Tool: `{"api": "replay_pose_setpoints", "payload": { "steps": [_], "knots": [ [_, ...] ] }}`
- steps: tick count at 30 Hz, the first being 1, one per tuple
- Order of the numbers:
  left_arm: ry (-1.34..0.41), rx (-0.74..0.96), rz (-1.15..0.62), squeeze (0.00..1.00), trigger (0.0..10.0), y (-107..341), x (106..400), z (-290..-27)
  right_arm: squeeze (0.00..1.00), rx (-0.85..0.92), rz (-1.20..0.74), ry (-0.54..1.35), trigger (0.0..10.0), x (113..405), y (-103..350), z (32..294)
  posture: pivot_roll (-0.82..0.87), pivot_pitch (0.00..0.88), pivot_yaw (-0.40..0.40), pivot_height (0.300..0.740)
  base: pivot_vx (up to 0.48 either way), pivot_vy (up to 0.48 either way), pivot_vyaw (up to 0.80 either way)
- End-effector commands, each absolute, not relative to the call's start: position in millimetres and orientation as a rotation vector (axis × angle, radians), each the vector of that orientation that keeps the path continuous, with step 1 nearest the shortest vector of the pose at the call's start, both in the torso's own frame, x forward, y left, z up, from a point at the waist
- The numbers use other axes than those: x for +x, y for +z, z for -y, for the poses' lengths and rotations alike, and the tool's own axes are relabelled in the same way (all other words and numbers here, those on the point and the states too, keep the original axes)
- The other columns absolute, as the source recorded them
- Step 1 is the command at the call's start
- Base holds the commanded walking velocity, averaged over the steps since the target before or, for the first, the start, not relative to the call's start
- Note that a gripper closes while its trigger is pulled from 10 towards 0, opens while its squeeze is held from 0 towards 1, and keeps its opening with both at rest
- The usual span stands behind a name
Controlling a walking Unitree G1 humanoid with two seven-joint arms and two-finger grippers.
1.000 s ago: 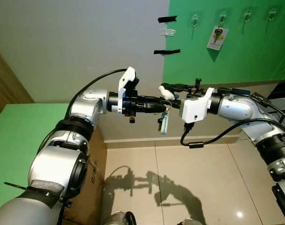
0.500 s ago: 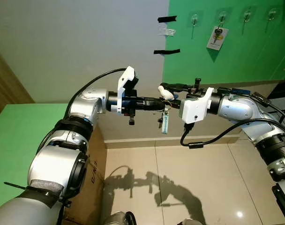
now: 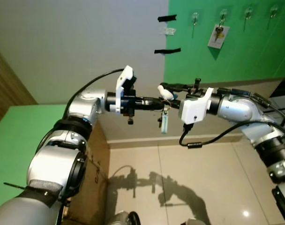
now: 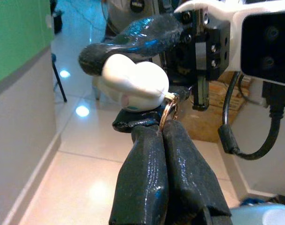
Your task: Hang keys on a hook
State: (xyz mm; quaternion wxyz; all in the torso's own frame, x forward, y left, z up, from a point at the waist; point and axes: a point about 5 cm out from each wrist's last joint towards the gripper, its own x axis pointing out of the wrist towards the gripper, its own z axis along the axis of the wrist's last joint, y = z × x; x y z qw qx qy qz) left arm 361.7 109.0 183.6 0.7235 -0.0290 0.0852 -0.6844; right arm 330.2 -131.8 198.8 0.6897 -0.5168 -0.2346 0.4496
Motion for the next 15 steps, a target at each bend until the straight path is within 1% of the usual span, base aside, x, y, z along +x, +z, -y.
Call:
{"api": "replay_pose_setpoints", "payload": {
  "steps": [1,10,11,12,15],
  "knots": [
    [-1.539,-0.065,-0.099,0.0,0.0,205.1,365.1,-108.5,0.0,-1.158,0.511,1.005,0.0,330.3,198.7,132.0,-0.22,0.0,0.149,0.74,0.0,0.0,0.0],
    [-1.534,-0.058,-0.11,0.0,0.0,203.9,364.9,-108.3,0.0,-1.155,0.5,0.983,0.0,330.7,196.9,130.8,-0.22,0.0,0.147,0.74,0.0,0.0,0.0],
    [-1.535,-0.058,-0.111,0.0,0.0,203.2,364.6,-107.5,1.0,-1.152,0.493,0.964,0.7,331.8,197.9,131.8,-0.22,0.0,0.144,0.74,0.0,0.0,0.0],
    [-1.536,-0.059,-0.113,0.0,0.0,202.2,364.2,-106.8,1.0,-1.156,0.474,0.957,10.0,332.9,197.6,132.9,-0.22,0.0,0.144,0.74,0.0,0.0,0.0],
    [-1.537,-0.06,-0.115,0.0,0.0,200.3,363.6,-105.2,1.0,-1.162,0.453,0.952,10.0,334.0,196.8,134.7,-0.22,0.0,0.141,0.74,0.0,0.0,0.0]
  ]
}}
